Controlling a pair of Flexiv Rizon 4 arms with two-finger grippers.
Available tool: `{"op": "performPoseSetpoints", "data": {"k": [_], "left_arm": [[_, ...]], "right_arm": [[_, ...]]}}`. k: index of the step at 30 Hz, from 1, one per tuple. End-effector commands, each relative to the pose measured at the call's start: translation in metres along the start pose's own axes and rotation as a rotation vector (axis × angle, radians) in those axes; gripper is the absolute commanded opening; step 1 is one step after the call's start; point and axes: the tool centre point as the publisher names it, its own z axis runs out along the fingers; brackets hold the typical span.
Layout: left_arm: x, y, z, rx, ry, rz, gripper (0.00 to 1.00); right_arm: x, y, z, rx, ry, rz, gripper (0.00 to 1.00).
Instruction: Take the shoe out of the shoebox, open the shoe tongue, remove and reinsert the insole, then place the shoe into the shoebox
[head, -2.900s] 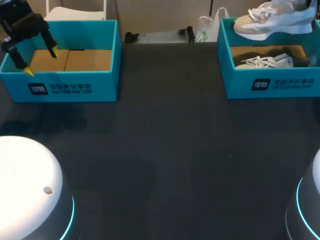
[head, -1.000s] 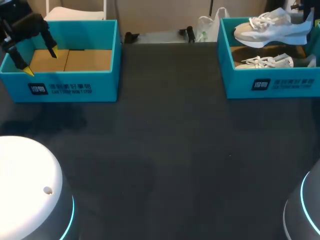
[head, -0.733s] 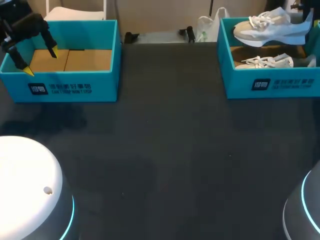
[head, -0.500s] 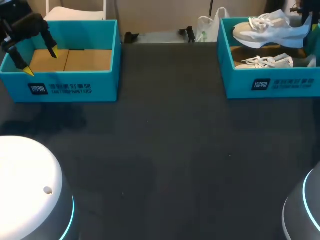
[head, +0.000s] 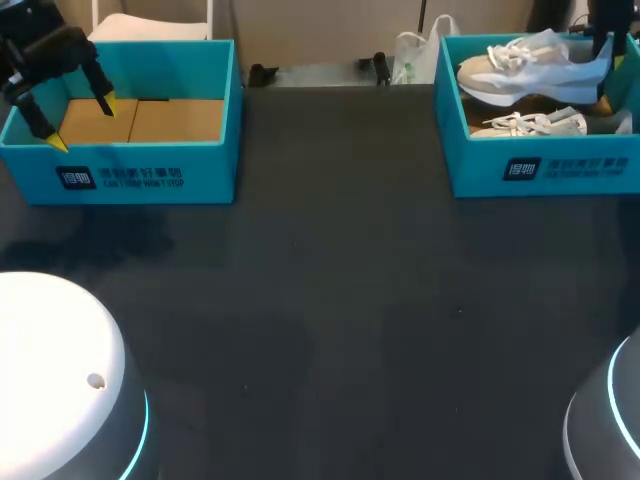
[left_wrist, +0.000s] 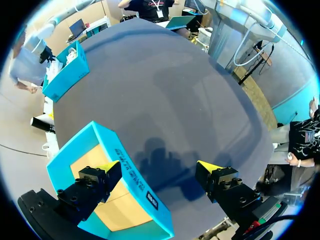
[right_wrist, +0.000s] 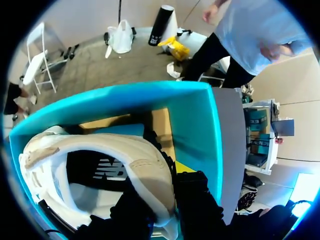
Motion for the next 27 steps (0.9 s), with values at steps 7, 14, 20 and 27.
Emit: {"op": "performPoseSetpoints", "data": {"k": [7, 14, 20, 27], "left_arm": [[0.0, 0.0, 0.0, -0.002, 0.002, 0.0, 1.0], [0.0, 0.0, 0.0, -0.002, 0.002, 0.0, 1.0], [0.0, 0.0, 0.0, -0.002, 0.002, 0.0, 1.0], [0.0, 0.0, 0.0, -0.002, 0.002, 0.0, 1.0]], "right_arm": [[0.004, 0.003, 0.025, 0.003, 0.01, -0.006, 0.0], [0.001, 0.007, 0.035, 0.004, -0.008, -0.015, 0.0], [0.004, 0.009, 0.05, 0.032, -0.005, -0.021, 0.0], [0.008, 0.008, 0.06, 0.048, 0.007, -0.029, 0.0]]}}
